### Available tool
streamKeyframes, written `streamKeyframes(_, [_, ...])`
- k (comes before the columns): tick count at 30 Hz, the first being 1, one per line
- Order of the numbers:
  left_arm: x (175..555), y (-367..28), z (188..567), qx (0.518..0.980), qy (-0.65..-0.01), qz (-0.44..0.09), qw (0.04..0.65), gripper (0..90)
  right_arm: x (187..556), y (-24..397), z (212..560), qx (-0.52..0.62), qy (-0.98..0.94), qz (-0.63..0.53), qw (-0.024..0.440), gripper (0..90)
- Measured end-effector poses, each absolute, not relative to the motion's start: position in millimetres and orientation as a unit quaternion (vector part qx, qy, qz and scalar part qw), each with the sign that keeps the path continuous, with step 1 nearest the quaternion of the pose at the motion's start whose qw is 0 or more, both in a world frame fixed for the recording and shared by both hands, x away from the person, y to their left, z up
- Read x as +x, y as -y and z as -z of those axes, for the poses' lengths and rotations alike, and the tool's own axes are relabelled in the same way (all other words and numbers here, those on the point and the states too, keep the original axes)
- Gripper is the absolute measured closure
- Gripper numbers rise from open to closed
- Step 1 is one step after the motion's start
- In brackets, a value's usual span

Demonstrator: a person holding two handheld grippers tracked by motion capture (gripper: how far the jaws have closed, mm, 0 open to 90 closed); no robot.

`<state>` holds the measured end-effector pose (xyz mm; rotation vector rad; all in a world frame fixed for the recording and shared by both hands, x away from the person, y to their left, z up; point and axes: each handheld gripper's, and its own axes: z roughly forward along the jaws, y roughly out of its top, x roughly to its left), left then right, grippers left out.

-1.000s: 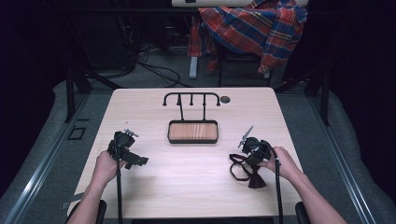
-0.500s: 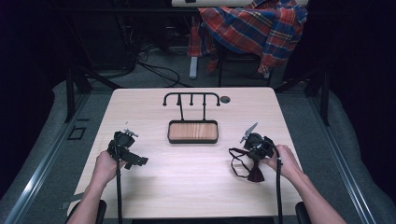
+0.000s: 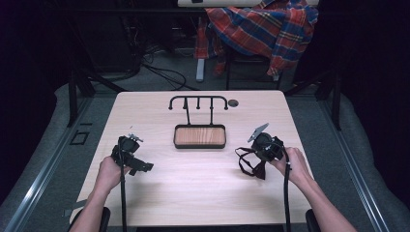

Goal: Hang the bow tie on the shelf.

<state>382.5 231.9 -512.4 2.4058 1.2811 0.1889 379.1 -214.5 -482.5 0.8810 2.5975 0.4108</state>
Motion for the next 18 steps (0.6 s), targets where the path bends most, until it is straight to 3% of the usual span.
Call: streamKeyframes(18, [383, -231, 514, 0.864, -0.459, -0.066, 0.198, 0.1, 386, 215, 469, 0.325, -0.909, -0.164, 0.203, 89.1])
